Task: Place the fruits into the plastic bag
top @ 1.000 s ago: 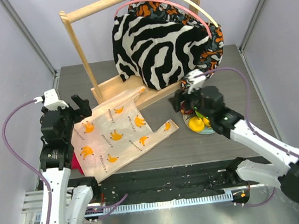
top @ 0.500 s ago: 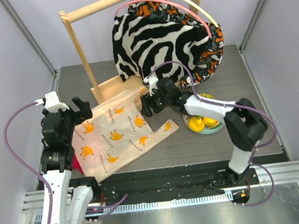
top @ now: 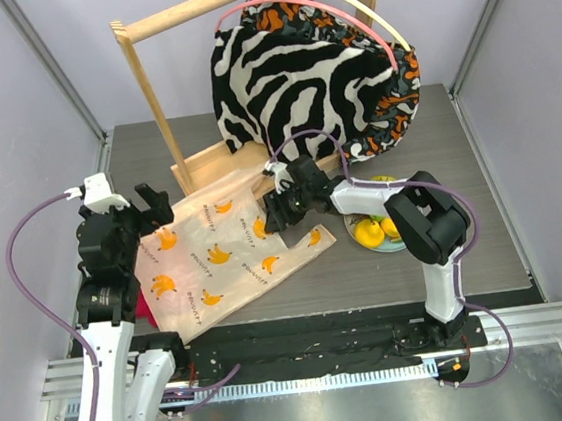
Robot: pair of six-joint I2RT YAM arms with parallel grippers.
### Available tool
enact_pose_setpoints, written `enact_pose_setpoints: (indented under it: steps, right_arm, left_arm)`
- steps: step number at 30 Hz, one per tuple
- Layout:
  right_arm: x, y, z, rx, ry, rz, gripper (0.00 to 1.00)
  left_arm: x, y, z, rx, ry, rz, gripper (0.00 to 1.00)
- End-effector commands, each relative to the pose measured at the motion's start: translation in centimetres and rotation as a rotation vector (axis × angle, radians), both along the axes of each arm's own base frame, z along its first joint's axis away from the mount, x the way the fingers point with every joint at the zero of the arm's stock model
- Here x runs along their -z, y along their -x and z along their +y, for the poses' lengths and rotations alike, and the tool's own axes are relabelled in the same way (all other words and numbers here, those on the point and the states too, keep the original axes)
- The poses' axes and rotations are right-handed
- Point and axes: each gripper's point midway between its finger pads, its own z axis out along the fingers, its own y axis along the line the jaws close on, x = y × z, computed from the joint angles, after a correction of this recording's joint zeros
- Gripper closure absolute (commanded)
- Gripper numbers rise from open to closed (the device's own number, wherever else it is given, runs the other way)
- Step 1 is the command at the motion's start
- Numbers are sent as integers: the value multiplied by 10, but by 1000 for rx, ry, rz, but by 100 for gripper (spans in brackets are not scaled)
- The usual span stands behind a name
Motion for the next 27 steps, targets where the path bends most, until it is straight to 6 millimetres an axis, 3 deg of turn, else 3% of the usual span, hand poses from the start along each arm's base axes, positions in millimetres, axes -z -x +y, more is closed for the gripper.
enact_pose_setpoints:
  steps: [1, 10, 14, 15, 17, 19, 20, 22, 23, 26, 27]
  right_arm:
    - [-13, 1, 17, -47, -133, 11, 45]
    - [18, -1, 23, -19, -131, 81, 54]
    - [17, -3, 21, 1, -129, 77, 75]
    - [12, -5, 20, 11, -133, 69, 87]
    - [-9, -9, 17, 32, -154, 32, 99]
    - [-23, -15, 10, 67, -158, -5, 99]
    - [-50, -18, 8, 78, -185, -55, 99]
    - [-68, -20, 0, 98, -173, -113, 99]
    - [-91, -20, -3, 104, -192, -159, 99]
    - [-112, -16, -9, 104, -176, -224, 99]
    - [-125, -12, -12, 102, -183, -249, 99]
  left_arm:
    - [-6, 0, -1, 12, -13, -25, 0]
    - [-5, 0, -2, 20, -7, -26, 0]
    - [-4, -1, -4, 27, 1, -24, 0]
    - [-6, -2, -5, 30, 1, -25, 0]
    - [-5, -2, -8, 41, -1, -22, 0]
    - [-6, -4, -20, 104, 2, -14, 2]
    - [-7, -5, -24, 120, 8, -13, 3]
    - [-5, -10, -38, 175, 20, 16, 6]
    - [-4, -12, -43, 197, 28, 25, 7]
    - [0, -17, -68, 268, 78, 69, 9]
    - [0, -15, -84, 311, 100, 79, 10]
